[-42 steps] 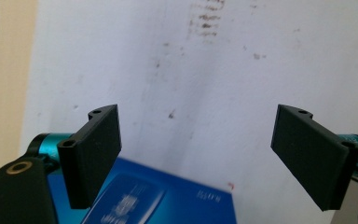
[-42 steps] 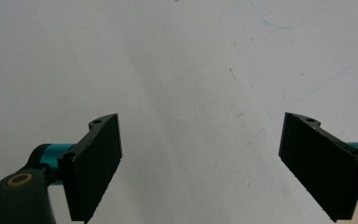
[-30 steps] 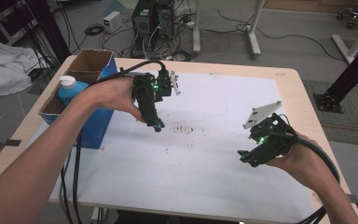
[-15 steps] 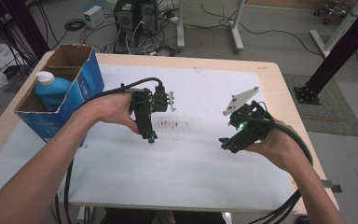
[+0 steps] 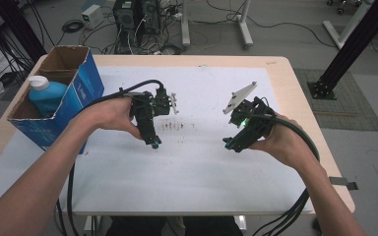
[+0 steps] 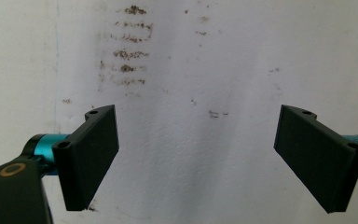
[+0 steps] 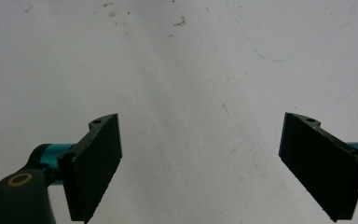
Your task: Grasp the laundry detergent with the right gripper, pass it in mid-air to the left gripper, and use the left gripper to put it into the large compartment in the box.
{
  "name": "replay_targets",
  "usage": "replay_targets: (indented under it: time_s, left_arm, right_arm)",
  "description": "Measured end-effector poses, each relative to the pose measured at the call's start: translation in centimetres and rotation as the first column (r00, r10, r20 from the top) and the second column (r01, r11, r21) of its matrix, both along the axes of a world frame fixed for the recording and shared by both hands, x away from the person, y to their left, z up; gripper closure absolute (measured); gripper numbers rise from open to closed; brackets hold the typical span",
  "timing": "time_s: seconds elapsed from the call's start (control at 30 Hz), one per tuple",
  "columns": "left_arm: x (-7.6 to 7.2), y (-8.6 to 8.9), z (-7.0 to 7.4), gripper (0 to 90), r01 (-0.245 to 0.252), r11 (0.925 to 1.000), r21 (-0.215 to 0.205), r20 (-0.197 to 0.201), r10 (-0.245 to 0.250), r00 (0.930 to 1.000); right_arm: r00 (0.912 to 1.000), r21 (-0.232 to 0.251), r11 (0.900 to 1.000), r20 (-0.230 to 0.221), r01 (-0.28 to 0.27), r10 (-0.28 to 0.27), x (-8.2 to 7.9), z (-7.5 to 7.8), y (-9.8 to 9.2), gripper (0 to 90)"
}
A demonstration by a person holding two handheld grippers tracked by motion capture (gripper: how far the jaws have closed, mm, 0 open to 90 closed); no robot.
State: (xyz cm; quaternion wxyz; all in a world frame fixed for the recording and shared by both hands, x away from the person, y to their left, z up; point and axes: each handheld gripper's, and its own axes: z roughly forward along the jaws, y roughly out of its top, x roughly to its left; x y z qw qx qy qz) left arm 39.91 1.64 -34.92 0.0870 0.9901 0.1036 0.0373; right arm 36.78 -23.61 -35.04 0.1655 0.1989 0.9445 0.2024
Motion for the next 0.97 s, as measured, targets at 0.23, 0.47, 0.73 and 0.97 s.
replay_targets:
  time_s: [0.23,0.47,0.73,0.97]
  left_arm:
    - [0.1,0.1,-0.1,13.8,-0.002,1.0,0.003,-0.006,0.002,1.0]
    - [0.1,0.1,-0.1,13.8,-0.004,1.0,-0.002,-0.01,0.004,0.9999]
    - [0.0,0.2,0.0,13.8,-0.002,1.0,0.0,-0.009,0.002,1.0]
    - [-0.1,0.4,0.5,13.8,-0.01,0.9996,-0.028,-0.018,0.01,0.9998]
  right_arm:
    - [1.0,0.004,1.0,0.0,-0.005,0.005,0.1,-0.2,0.4,12.6]
    - [0.9999,0.003,1.0,-0.004,-0.015,0.015,0.3,-0.4,0.8,12.6]
    - [0.9999,-0.001,1.0,-0.004,-0.013,0.013,0.4,-0.4,1.0,12.6]
    - [0.9999,0.002,1.0,0.005,-0.012,0.012,-0.1,0.2,1.4,12.6]
